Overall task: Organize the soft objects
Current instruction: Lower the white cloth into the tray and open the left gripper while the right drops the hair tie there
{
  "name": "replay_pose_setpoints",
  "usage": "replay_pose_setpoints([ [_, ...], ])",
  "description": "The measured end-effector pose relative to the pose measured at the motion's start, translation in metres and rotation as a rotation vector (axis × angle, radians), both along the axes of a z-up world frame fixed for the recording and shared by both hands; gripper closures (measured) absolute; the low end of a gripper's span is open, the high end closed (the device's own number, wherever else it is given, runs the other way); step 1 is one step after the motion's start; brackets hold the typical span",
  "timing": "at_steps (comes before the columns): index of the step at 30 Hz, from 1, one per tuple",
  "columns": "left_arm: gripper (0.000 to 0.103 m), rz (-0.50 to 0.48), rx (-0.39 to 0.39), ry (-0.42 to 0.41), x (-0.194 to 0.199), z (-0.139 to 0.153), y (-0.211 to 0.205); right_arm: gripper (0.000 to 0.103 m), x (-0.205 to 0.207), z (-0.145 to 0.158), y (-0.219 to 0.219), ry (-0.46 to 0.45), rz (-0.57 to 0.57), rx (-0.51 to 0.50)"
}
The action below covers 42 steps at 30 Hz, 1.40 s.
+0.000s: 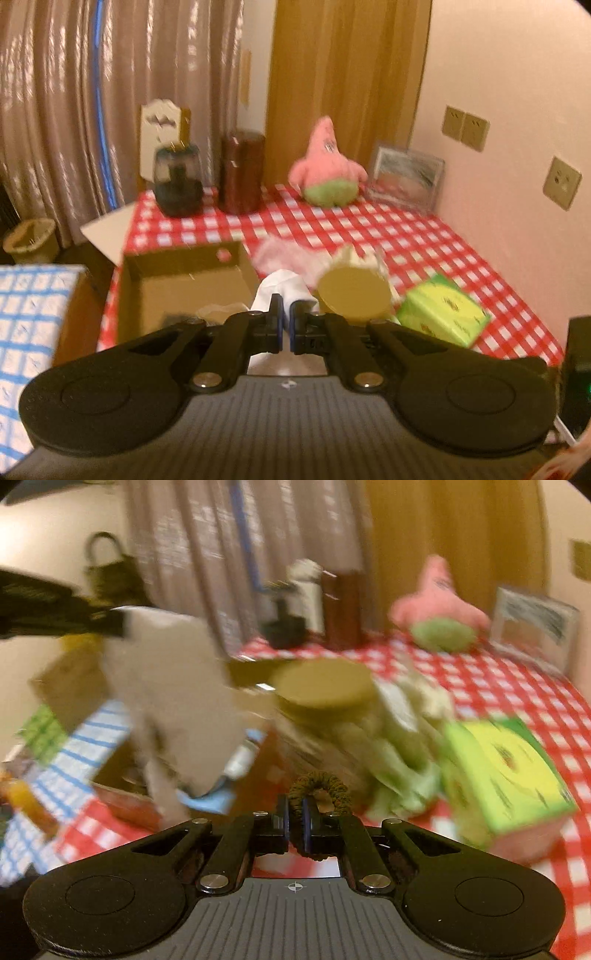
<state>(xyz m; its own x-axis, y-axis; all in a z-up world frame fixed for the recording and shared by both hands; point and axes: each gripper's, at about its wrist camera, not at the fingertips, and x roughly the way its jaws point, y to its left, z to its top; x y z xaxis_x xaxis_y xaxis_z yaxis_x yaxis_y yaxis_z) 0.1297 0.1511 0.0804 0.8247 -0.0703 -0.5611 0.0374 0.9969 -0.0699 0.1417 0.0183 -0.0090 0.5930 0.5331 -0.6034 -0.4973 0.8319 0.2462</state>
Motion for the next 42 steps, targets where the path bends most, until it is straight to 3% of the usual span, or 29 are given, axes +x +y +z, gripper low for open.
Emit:
replay_pose_setpoints([
  [6,0.101,0.043,0.069,-0.051,0.020,0.031,0.023,0.096,0.016,0.031,0.046,-0.063,0.139,0.068],
  [11,0.101,0.079,0.090,-0.069,0.042,0.034,0.049,0.096,0.043,0.027,0.085,-0.076,0.231,0.075],
  [16,0.098,0.098,0.085,0.007,0.058,-0.002,0.066,0.096,0.059,0.003,0.109,-0.046,0.292,0.034],
  [18,0.092,0.106,0.072,0.055,0.062,-0.024,0.073,0.096,0.062,-0.009,0.118,-0.028,0.327,0.018],
  [20,0.080,0.116,0.064,0.087,0.061,-0.040,0.079,0.095,0.065,-0.020,0.127,-0.003,0.361,-0.001],
  [22,0.080,0.125,0.060,0.107,0.056,-0.052,0.084,0.072,0.064,-0.029,0.130,0.013,0.367,-0.015],
  [23,0.080,0.131,0.054,0.110,0.052,-0.055,0.086,0.043,0.064,-0.031,0.130,0.019,0.365,-0.013],
  [24,0.080,0.141,0.043,0.111,0.047,-0.059,0.089,0.034,0.064,-0.033,0.129,0.027,0.363,-0.001],
  [33,0.077,0.183,-0.025,0.088,0.009,-0.058,0.088,0.034,0.052,-0.016,0.106,0.016,0.321,-0.004],
  [42,0.069,0.121,-0.043,0.085,-0.014,-0.054,0.039,0.034,0.019,0.012,0.044,-0.042,0.181,0.017],
])
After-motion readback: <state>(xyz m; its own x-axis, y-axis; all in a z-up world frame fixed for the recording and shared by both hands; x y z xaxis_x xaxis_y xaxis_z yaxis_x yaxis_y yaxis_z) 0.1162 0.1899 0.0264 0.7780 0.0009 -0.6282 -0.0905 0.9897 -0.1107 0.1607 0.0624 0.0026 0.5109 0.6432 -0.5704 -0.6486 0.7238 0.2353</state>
